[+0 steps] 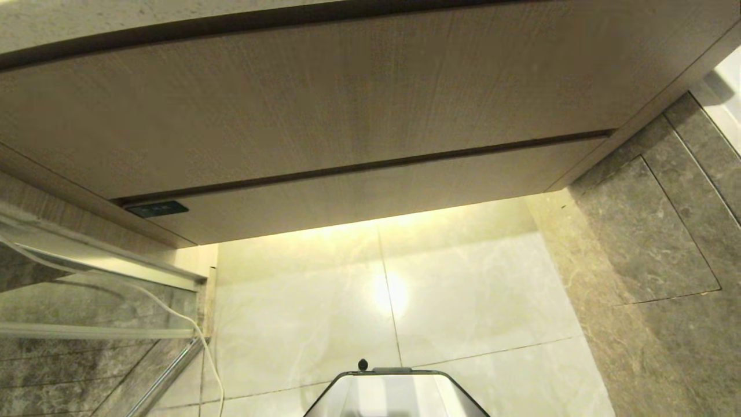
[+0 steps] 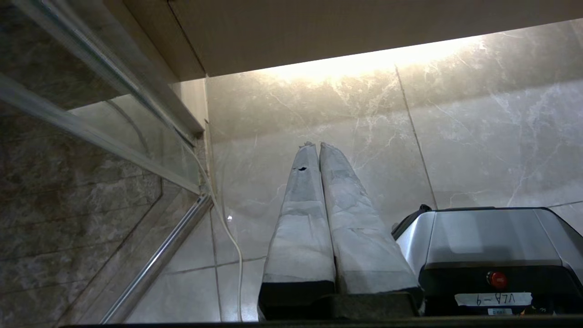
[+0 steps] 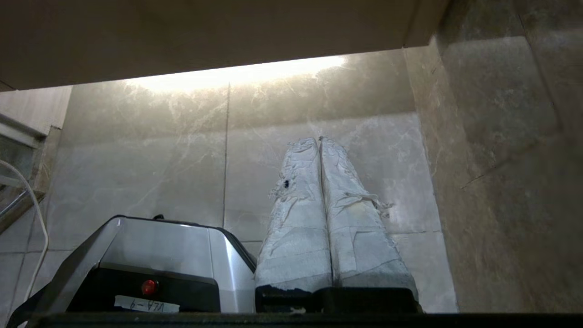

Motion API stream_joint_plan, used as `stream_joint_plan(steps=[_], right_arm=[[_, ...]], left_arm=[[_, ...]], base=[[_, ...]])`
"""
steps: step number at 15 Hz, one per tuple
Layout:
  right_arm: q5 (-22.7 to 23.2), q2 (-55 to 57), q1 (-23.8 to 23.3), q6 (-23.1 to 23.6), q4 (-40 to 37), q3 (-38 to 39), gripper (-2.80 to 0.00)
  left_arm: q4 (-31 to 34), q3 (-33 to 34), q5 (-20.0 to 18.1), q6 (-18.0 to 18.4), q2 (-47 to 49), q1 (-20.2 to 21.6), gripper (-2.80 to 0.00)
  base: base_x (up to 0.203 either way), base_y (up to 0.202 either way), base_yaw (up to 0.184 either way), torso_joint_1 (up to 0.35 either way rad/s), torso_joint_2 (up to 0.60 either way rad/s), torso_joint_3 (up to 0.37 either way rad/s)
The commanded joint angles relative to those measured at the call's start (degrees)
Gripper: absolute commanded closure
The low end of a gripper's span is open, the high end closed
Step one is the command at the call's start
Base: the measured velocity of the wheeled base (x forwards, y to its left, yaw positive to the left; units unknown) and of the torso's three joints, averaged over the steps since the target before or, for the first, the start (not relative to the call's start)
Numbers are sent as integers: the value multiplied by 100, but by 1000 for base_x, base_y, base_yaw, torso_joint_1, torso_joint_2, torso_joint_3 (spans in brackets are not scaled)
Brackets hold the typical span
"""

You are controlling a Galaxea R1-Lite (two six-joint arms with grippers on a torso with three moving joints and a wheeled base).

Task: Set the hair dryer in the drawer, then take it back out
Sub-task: Pull open the drawer

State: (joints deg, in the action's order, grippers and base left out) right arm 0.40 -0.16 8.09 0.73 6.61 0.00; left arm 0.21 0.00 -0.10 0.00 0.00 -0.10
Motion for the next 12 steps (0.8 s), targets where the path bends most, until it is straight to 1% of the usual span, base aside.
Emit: stream_joint_plan(steps=[1,2,6,8,9,12], right_arm=[[-5,-213,-1,-12,-2,229,0],[-5,-213,-1,-12,-2,229,0],[-5,-213,6,-20,-2,229,0],[-5,-213,-1,-20,-2,229,0],[-5,-213,-1,-20,-2,229,0],[-5,-213,-1,-12,-2,229,0]], left_arm=[[-3,9,1,0,0,1,0],[-3,9,1,0,0,1,0],[-3,9,1,0,0,1,0],[-3,9,1,0,0,1,0],[-3,9,1,0,0,1,0],[-3,9,1,0,0,1,0]], base=[[7,6,-94,2,-1,2],[6,9,-150,2,4,2],[1,11,-208,3,3,-1],[-1,9,-152,3,5,6],[-3,4,-84,2,3,2],[0,0,0,0,0,0]])
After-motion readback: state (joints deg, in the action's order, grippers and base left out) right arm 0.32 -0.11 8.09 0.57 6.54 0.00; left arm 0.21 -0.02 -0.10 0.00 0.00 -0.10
